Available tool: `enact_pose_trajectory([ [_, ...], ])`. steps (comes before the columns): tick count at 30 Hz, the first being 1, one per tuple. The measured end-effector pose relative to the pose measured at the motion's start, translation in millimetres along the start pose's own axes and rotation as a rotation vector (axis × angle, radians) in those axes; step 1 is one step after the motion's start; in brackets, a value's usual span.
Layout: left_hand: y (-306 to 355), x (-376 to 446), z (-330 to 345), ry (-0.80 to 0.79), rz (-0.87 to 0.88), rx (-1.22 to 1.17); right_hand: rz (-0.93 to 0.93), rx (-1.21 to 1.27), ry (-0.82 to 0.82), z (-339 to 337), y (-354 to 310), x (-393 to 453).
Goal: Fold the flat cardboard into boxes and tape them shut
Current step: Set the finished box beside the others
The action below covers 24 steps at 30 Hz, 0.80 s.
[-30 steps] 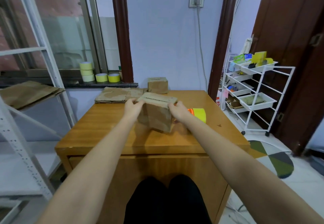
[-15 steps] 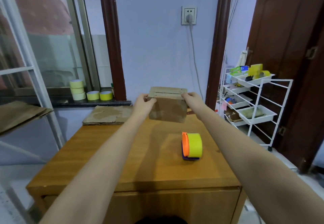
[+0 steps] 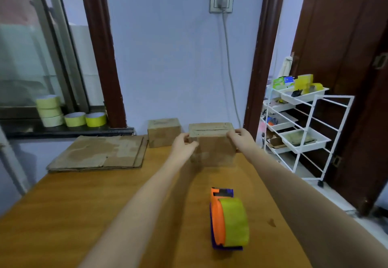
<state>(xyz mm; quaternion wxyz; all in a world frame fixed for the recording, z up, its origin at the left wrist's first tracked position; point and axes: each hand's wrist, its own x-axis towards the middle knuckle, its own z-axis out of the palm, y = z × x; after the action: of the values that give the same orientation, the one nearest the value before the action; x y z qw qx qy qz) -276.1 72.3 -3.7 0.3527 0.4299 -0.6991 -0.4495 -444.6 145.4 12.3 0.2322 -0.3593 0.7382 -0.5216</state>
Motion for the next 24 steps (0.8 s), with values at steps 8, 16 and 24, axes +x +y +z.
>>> enact_pose_trajectory([
  [8,-24,92,19,0.056,0.025,0.041,-0.124,-0.023,0.037,26,18,92],
  [16,-56,138,22,0.361,0.267,0.848,-0.189,-0.004,0.029,62,38,143],
  [24,-72,162,17,0.411,0.172,1.127,-0.266,-0.052,-0.001,85,54,161],
])
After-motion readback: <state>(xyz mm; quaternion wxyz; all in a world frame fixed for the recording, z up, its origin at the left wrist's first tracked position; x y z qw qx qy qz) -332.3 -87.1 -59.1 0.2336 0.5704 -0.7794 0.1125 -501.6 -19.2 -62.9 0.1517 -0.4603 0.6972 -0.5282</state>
